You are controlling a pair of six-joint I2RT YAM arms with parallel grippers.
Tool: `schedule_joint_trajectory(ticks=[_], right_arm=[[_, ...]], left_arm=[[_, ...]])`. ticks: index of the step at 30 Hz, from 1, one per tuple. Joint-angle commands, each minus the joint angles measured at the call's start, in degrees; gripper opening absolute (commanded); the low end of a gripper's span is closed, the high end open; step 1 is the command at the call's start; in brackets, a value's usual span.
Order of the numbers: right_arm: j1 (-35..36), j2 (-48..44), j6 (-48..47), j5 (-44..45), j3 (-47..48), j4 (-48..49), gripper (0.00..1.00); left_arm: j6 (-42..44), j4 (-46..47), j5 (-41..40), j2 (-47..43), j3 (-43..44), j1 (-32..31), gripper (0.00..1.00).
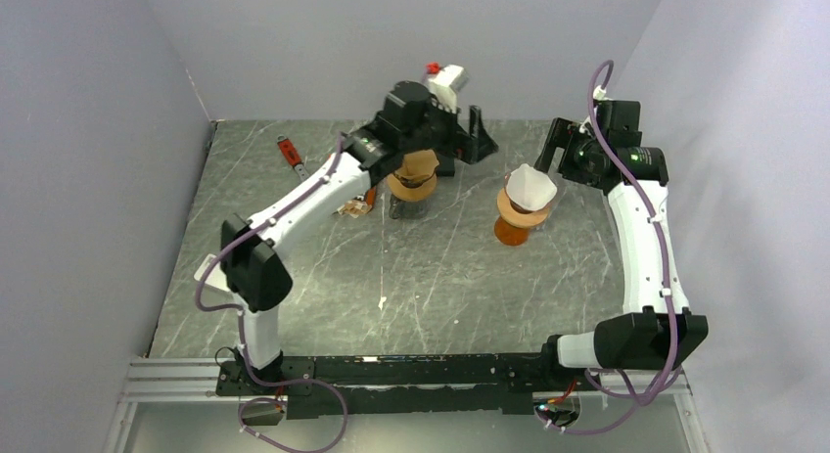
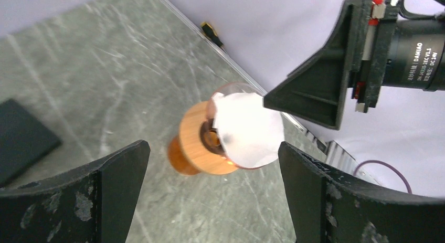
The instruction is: Place the coffee filter in the dripper
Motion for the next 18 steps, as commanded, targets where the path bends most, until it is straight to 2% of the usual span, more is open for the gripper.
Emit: schedule_joint_trajectory(ticks=[1, 6, 11, 15, 18], right_arm=[[0.0, -4.0, 2.1, 0.1, 2.2, 6.2, 0.96], [0.0, -5.1, 3.5, 0.0, 1.5, 10.0, 1.00], [0.0, -5.4, 4.3, -0.2, -0.1, 12.9, 1.00], [-0.1, -5.3, 5.5, 1.2, -2.3, 17.5, 1.00], [-0.1, -4.9, 6.4, 2.4, -4.7, 23.0, 1.00]], left_arm=[[2.3, 1.3, -0.6, -7.2, -5.5, 5.5, 1.00], [2.0, 0.2, -1.8, -14.3, -13.7, 13.3, 1.00], [6.7, -3.4, -7.5, -20.3, -21.2, 18.3, 1.00], [10.5, -8.1, -12.5, -22.6, -25.5, 22.2, 0.99], [10.6, -11.4, -12.6, -22.9, -28.5, 26.3, 1.00]])
